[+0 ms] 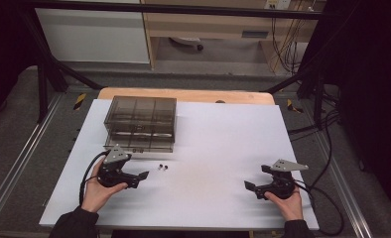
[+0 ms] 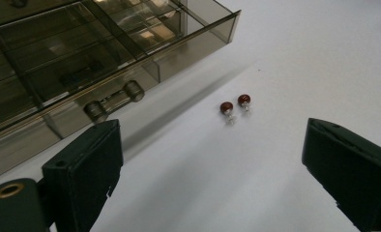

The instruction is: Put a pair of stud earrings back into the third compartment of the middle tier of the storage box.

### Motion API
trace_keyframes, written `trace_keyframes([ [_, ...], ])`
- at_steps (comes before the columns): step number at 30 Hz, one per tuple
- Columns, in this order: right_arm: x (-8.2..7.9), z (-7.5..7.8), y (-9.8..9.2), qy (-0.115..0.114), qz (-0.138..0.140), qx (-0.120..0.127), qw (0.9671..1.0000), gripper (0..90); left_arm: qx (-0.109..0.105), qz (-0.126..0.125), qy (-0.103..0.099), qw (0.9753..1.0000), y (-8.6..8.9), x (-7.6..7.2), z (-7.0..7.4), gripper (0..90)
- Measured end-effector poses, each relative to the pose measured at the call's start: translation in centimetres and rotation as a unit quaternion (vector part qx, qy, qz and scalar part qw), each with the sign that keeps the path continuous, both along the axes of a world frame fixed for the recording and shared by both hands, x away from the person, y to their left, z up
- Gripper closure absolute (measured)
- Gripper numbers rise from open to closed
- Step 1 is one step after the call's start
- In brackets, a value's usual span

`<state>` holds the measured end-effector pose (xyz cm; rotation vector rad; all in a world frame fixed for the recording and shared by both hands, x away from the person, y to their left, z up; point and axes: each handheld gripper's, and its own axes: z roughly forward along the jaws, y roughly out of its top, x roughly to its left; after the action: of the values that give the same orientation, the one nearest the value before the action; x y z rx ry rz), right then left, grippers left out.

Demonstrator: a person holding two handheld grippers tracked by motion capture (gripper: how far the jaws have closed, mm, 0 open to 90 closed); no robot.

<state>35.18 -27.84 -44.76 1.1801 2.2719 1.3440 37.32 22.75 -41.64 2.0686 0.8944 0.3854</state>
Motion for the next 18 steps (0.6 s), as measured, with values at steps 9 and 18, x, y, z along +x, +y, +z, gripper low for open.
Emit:
trace_keyframes([
  [9, 0.0, -0.1, 0.1, -0.001, 0.000, -0.003, 1.0000, 0.8, 0.008, 0.000, 0.015, 0.9999, -1.8, 0.6, -0.4, 13.3],
  [18, 0.0, -0.1, 0.1, -0.002, 0.001, -0.006, 1.0000, 0.8, 0.030, 0.003, 0.023, 0.9993, -3.7, 1.4, -1.4, 22.5],
])
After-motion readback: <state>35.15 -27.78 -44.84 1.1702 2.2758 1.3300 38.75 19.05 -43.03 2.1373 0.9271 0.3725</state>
